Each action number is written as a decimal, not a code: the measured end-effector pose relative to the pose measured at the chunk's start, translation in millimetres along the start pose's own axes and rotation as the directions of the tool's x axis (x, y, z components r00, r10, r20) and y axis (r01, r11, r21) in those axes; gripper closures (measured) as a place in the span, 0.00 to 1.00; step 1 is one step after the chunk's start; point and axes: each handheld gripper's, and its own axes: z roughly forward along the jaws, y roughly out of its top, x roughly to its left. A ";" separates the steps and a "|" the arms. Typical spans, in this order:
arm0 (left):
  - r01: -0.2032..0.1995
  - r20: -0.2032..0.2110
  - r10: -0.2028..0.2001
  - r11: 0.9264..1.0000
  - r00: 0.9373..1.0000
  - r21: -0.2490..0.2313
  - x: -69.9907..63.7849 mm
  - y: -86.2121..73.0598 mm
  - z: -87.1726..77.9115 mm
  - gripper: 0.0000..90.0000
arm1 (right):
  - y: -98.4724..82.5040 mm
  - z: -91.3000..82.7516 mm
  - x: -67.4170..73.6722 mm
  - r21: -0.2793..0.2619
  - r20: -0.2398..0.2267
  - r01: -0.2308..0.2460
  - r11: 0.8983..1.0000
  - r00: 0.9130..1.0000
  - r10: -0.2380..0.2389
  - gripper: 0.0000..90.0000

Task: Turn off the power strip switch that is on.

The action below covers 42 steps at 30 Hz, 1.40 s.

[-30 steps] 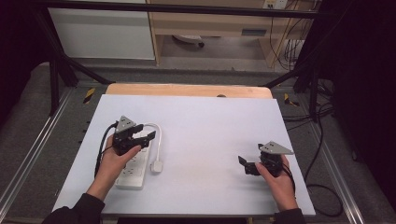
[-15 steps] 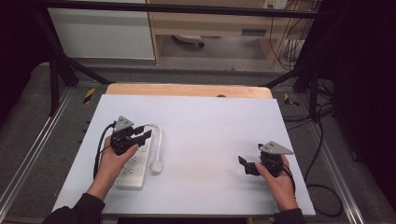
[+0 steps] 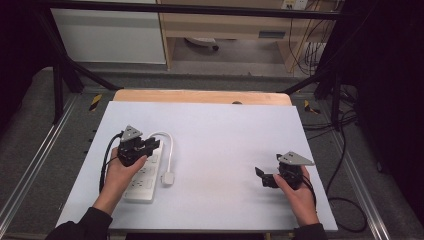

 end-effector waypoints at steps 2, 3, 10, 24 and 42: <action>-0.002 0.006 0.002 1.000 1.000 0.002 -0.1 -0.1 -0.4 0.85 | 0.1 -0.1 0.0 -0.001 0.000 0.000 1.000 1.000 0.000 0.04; -0.001 0.009 0.001 1.000 1.000 0.002 -0.1 -0.2 -0.6 0.85 | 0.1 -0.1 0.0 -0.001 0.000 0.000 1.000 1.000 0.000 0.04; -0.009 0.027 0.009 1.000 1.000 0.000 -0.3 -1.1 -2.2 0.91 | 0.0 0.0 0.0 0.000 0.000 0.000 1.000 1.000 0.000 0.04; -0.013 0.057 0.013 1.000 0.998 -0.001 -0.4 -3.3 -7.2 0.99 | 0.0 0.1 0.4 0.002 0.000 0.001 1.000 1.000 -0.001 0.04; -0.014 0.057 0.012 0.999 0.998 0.039 1.1 -8.5 -1.8 1.00 | 0.1 0.3 0.5 0.004 -0.002 0.005 1.000 1.000 -0.005 0.04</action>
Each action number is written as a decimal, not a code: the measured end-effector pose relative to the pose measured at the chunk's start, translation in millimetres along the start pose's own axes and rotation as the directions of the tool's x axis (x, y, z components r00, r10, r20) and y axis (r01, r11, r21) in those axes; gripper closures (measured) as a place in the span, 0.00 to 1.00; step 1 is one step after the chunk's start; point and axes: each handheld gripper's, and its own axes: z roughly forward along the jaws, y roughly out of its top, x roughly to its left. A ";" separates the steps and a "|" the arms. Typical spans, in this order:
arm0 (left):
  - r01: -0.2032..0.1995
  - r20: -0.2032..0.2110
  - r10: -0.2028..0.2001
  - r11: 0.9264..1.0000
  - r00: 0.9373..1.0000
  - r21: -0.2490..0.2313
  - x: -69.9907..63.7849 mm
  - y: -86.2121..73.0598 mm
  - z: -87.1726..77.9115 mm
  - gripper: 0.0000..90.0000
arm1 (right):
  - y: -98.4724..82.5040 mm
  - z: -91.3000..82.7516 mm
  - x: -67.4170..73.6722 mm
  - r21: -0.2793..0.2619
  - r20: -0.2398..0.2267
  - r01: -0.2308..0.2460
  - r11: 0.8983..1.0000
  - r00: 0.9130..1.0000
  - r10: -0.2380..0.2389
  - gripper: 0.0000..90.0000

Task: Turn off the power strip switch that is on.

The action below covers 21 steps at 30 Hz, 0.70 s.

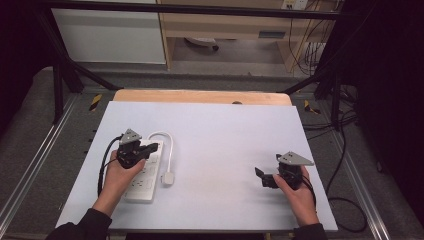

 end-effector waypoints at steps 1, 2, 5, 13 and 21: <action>-0.001 0.000 0.001 1.000 1.000 0.004 -0.1 -0.3 0.3 1.00 | -0.1 0.0 -0.1 0.000 0.001 0.000 1.000 1.000 0.000 0.04; -0.004 0.002 0.004 1.000 1.000 0.010 0.1 -0.7 0.3 1.00 | -0.1 -0.1 0.0 0.001 0.001 -0.004 1.000 1.000 0.004 0.04; -0.007 0.002 0.007 1.000 1.000 0.022 0.3 -2.3 0.7 1.00 | -0.1 -0.1 -0.1 0.001 0.001 -0.004 1.000 1.000 0.004 0.04; -0.015 0.006 0.015 0.999 1.000 0.051 0.5 -8.8 -0.9 1.00 | -0.2 0.1 0.2 0.003 -0.001 -0.006 1.000 1.000 0.006 0.04; -0.024 0.014 0.023 0.997 1.000 0.070 -1.9 -14.1 -2.2 1.00 | -0.4 0.7 0.8 0.007 0.001 0.000 1.000 1.000 0.000 0.04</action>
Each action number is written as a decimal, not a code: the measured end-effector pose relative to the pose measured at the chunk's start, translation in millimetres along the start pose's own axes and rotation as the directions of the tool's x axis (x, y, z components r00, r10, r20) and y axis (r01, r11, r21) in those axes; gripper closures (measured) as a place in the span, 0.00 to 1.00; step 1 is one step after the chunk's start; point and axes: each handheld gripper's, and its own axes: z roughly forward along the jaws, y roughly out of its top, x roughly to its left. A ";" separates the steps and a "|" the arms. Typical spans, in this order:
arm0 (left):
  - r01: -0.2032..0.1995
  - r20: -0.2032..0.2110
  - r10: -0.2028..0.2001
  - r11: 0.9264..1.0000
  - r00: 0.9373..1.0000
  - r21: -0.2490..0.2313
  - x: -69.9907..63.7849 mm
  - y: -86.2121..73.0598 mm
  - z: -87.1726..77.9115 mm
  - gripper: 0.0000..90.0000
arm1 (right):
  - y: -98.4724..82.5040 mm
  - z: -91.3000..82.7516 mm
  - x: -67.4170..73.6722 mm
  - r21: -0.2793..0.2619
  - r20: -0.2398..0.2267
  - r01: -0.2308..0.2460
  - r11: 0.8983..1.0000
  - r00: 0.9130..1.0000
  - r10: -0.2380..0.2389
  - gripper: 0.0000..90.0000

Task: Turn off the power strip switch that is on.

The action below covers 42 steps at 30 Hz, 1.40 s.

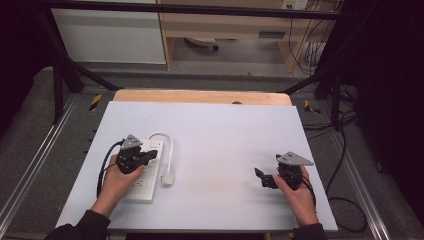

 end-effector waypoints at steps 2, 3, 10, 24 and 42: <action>0.000 0.000 0.000 1.000 1.000 0.005 0.2 -1.4 0.4 1.00 | 0.0 0.0 -0.2 0.000 0.000 0.001 1.000 1.000 -0.001 0.04; -0.001 -0.001 0.001 1.000 1.000 0.009 0.3 -2.0 0.8 1.00 | -0.1 0.0 -0.3 0.000 0.000 0.001 1.000 1.000 -0.001 0.04; -0.007 -0.004 0.007 1.000 1.000 0.027 -0.9 -6.1 2.3 1.00 | -0.2 0.2 -0.2 0.004 0.001 -0.001 1.000 1.000 0.001 0.04; 0.000 -0.020 0.001 0.999 1.000 0.045 1.8 -11.0 3.3 1.00 | -0.3 0.2 -0.8 0.001 0.003 0.002 1.000 1.000 -0.002 0.04; 0.007 -0.024 -0.006 0.999 1.000 0.051 1.3 -11.2 2.8 1.00 | -0.5 0.6 -0.2 0.007 0.003 0.003 1.000 1.000 -0.003 0.04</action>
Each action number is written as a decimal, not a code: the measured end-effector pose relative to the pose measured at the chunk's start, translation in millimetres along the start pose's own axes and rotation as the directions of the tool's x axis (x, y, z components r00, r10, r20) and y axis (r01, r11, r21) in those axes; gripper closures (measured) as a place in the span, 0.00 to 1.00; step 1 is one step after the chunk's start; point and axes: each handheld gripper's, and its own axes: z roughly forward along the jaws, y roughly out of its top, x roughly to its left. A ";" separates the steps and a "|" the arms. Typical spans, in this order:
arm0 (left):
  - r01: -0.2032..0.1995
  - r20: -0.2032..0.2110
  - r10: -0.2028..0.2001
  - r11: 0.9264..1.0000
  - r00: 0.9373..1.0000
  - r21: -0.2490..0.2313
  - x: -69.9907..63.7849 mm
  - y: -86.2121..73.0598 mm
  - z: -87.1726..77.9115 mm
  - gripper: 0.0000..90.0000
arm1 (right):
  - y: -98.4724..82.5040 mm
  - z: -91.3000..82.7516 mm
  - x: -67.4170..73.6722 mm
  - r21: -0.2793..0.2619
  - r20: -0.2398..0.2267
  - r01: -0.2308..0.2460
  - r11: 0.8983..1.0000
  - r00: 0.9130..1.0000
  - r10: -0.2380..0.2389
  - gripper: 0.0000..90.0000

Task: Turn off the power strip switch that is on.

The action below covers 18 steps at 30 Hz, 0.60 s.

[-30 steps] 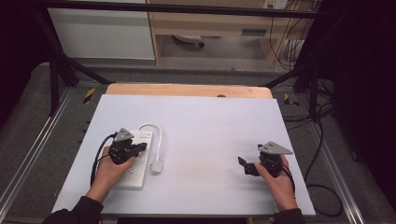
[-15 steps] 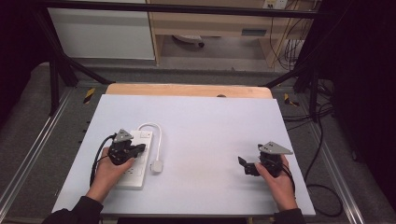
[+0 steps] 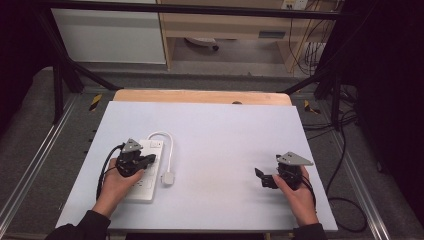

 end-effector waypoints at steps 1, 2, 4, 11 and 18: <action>0.000 0.000 0.000 1.000 1.000 0.000 0.0 0.0 0.0 1.00 | 0.0 0.0 0.1 0.001 0.000 -0.001 1.000 1.000 0.001 0.04; -0.001 -0.001 0.001 1.000 1.000 0.001 -0.2 0.0 -0.1 1.00 | 0.1 -0.1 0.2 0.000 0.000 -0.001 1.000 1.000 0.001 0.04; -0.002 -0.002 0.002 1.000 1.000 0.003 -0.5 0.2 -0.2 1.00 | 0.1 -0.1 0.2 0.000 0.000 -0.002 1.000 1.000 0.002 0.04; -0.006 -0.004 0.006 1.000 1.000 0.004 -0.8 0.2 -0.3 1.00 | 0.1 -0.1 0.3 0.001 0.001 -0.001 1.000 1.000 0.001 0.04; -0.008 -0.002 0.008 1.000 1.000 0.003 -0.6 0.1 -0.3 1.00 | 0.1 -0.2 0.4 0.001 0.001 0.000 1.000 1.000 0.000 0.04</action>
